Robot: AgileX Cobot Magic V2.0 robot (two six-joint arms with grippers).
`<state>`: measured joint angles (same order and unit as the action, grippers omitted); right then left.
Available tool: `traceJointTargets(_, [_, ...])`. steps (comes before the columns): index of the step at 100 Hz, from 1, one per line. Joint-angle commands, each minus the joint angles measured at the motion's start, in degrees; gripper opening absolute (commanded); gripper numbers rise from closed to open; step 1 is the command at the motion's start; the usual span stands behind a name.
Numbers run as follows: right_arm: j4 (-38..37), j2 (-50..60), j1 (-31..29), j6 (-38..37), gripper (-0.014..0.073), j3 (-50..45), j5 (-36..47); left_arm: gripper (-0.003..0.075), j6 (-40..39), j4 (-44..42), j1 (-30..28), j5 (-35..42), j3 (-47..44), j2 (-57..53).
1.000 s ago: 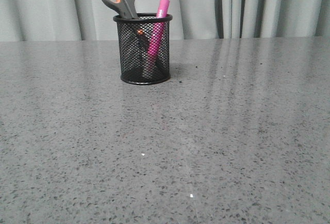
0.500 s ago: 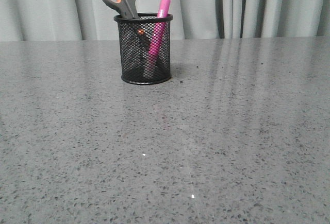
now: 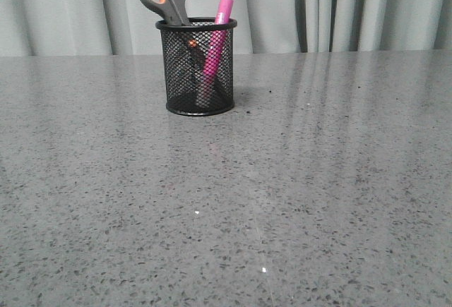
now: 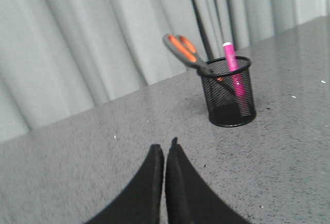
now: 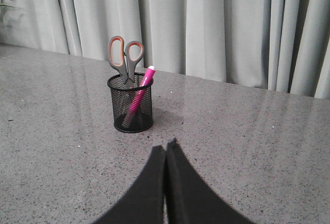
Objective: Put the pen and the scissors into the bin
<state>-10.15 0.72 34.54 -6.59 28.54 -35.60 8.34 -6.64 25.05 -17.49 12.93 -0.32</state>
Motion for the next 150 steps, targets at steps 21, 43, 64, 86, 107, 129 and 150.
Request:
traceJointTargets(21, [-0.36,-1.58,-0.17,0.70,-0.0069,1.16,4.63,-0.0019,0.39,8.95,-14.91,14.56,-13.07,-1.08])
traceJointTargets(43, [-0.36,-1.58,-0.17,0.70,-0.0069,1.16,4.63,-0.0019,0.39,11.70,-23.21,5.28,-15.56,-1.17])
traceJointTargets(64, [-0.36,-1.58,-0.17,0.70,-0.0069,1.16,4.63,-0.0019,0.39,11.96,-26.02,1.46,-15.56,-1.75])
traceJointTargets(86, [-0.36,-1.58,-0.17,0.70,-0.0069,1.16,4.63,-0.0019,0.39,11.96,-26.07,1.53,-15.56,-1.75])
traceJointTargets(107, [-0.36,-1.58,-0.17,0.70,-0.0069,1.16,4.63,-0.0019,0.39,11.96,-26.07,1.53,-15.56,-1.75])
traceJointTargets(129, [-0.36,-1.58,-0.17,0.70,-0.0069,1.16,4.63,-0.0019,0.39,11.96,-26.07,1.53,-15.56,-1.75])
traceJointTargets(150, [-4.96,-1.72,-3.53,-2.15,-0.0069,-5.27,9.60,-0.0019,0.39,11.96,-26.07,1.53,-15.56,-1.75])
